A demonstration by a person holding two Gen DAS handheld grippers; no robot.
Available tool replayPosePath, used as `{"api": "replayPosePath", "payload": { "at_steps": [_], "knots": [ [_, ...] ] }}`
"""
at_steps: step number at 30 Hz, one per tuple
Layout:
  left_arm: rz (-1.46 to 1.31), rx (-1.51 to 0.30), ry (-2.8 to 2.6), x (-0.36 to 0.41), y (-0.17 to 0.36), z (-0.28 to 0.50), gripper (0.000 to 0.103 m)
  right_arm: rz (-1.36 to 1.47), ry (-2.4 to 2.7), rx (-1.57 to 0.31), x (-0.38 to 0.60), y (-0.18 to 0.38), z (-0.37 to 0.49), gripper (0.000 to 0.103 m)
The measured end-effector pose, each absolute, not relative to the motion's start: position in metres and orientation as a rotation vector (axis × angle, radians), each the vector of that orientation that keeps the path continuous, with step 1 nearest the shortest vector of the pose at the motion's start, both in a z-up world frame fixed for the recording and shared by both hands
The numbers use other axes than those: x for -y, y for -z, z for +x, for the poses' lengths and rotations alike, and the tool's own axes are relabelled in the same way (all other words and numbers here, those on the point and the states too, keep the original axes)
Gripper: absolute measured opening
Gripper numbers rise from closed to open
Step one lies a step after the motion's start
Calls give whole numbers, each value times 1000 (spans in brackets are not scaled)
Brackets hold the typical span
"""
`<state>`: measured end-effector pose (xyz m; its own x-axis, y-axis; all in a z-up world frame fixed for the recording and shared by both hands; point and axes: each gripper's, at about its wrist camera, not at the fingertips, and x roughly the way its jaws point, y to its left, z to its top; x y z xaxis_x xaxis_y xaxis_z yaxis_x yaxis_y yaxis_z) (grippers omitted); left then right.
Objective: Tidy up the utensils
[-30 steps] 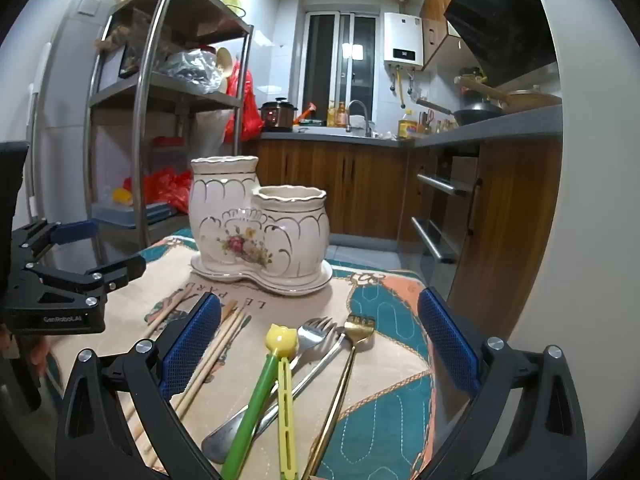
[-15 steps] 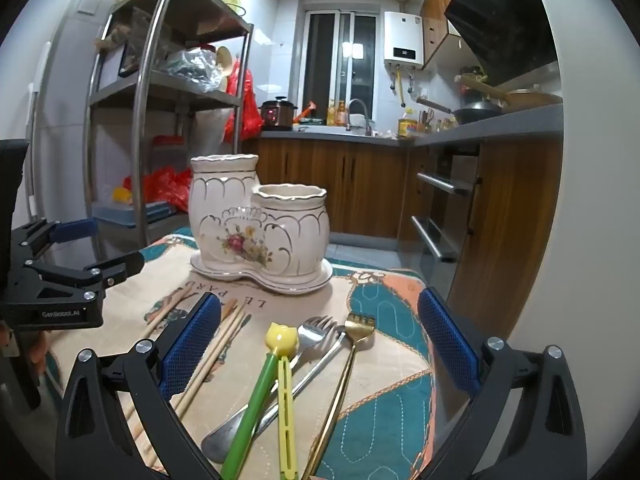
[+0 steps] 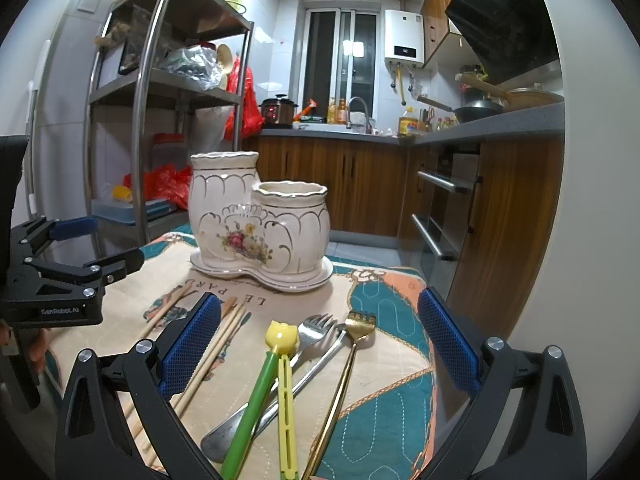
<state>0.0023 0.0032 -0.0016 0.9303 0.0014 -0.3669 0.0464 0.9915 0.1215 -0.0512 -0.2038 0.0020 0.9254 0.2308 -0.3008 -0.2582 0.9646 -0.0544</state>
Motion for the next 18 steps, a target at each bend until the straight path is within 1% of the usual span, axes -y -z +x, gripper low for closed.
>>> {"api": "replayPosePath", "payload": {
  "at_steps": [18],
  "knots": [
    [126, -384, 24, -4, 2, 3, 98, -96, -251, -301, 202, 1, -49, 98]
  ]
}}
